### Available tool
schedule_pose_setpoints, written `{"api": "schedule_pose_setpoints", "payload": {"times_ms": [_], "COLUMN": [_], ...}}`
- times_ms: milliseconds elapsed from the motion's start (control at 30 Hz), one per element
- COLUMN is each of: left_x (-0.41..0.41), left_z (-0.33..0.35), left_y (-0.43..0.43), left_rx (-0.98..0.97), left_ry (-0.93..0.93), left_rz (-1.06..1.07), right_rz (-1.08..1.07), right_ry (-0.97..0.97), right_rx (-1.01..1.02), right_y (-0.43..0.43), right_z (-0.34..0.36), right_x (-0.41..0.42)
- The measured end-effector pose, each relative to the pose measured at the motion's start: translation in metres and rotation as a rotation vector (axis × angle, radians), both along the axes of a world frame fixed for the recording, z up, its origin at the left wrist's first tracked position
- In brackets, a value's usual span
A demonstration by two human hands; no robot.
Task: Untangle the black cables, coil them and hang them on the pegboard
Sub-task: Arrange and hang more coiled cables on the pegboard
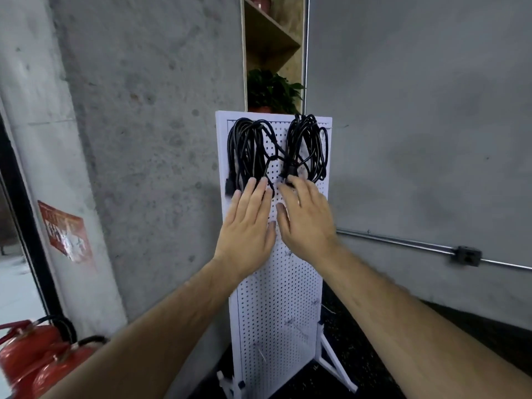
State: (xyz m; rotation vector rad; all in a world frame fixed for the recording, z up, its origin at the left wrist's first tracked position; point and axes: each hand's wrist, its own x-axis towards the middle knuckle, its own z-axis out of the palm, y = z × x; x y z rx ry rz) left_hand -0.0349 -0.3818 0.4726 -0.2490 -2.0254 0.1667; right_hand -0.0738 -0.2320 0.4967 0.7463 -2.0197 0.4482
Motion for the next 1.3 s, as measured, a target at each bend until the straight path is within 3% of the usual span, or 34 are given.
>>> {"api": "schedule_pose_setpoints", "payload": {"times_ms": [133,267,567,800,933,1133,1300], "left_x": [0.005,0.007,0.009,0.002,-0.011,-0.061,-0.119], "left_z": [-0.054,-0.142,-0.337,-0.466,-0.521,-0.577,-0.619], "left_y": [0.033,0.080,0.207,0.292,0.336,0.423,0.492], "left_rx": [-0.018,0.048,0.050,-0.115,-0.039,0.181,0.207], "left_ry": [-0.102,-0.295,-0.973,-1.580,-1.751,-1.675,-1.781], "left_rz": [-0.064,-0.159,-0.344,-0.363,-0.332,-0.434,-0.263], "right_rz": [-0.022,-0.107,-0.327,-0.467,-0.646,-0.960,-1.008], "right_ry": [0.000,-0.186,-0.856,-1.416,-1.577,-1.499,-1.631], "right_rx": [0.084,0.182,0.295,0.349,0.239,-0.110,-0.372], "right_y": [0.033,0.081,0.209,0.300,0.347,0.415,0.450], "right_z": [-0.063,-0.154,-0.355,-0.495,-0.550,-0.607,-0.653], "right_x": [0.014,0.025,0.063,0.097,0.098,0.051,-0.007]}}
